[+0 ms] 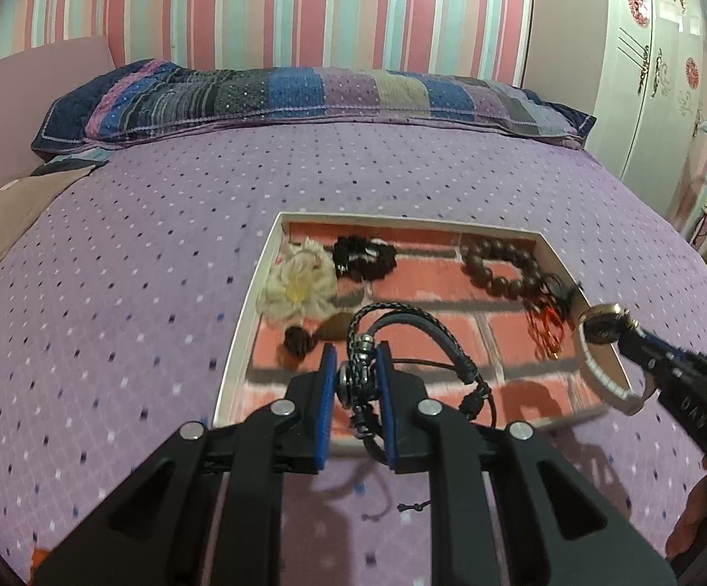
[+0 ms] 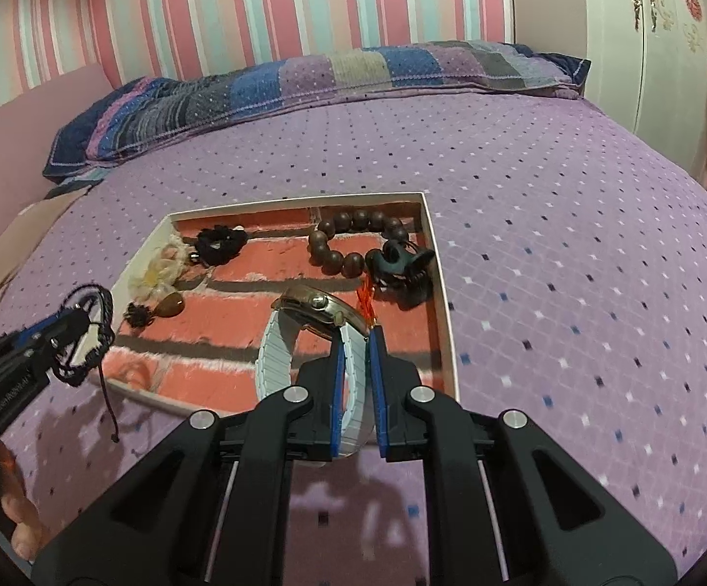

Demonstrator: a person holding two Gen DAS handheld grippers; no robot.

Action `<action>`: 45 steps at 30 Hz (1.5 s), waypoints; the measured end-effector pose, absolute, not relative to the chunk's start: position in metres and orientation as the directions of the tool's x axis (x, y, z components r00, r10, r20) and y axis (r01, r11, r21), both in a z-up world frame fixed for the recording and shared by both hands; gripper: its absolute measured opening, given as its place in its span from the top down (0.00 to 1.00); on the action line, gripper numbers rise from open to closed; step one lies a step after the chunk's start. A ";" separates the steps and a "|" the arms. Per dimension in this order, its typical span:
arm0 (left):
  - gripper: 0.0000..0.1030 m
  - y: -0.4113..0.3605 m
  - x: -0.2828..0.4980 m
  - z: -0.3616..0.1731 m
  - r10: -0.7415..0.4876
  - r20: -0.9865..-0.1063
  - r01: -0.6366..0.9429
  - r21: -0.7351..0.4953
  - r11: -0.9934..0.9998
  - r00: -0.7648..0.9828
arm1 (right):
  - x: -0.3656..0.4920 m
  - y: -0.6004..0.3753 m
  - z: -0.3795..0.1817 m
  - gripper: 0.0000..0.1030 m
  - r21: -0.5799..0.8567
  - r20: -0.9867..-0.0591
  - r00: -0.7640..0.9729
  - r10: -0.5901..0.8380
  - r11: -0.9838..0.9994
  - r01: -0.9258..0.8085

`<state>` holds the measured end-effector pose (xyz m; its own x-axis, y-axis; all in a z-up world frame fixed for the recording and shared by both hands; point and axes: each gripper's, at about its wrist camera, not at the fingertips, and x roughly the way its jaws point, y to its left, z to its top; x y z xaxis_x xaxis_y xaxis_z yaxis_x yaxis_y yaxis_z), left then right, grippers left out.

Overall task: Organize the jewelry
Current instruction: 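Carry the leather bracelet and white watch into the tray and open both tools, then withdraw both tools from the tray toward the orange scrunchie and hair tie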

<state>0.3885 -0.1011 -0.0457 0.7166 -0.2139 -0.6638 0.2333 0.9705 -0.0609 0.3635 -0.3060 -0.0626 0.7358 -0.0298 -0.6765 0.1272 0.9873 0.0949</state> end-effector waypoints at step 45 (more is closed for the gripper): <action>0.65 -0.121 0.462 -0.098 -0.139 -0.723 0.209 0.007 0.978 0.677 | 0.443 -0.311 -0.107 0.61 0.003 -0.711 0.698 -0.086 0.992 0.125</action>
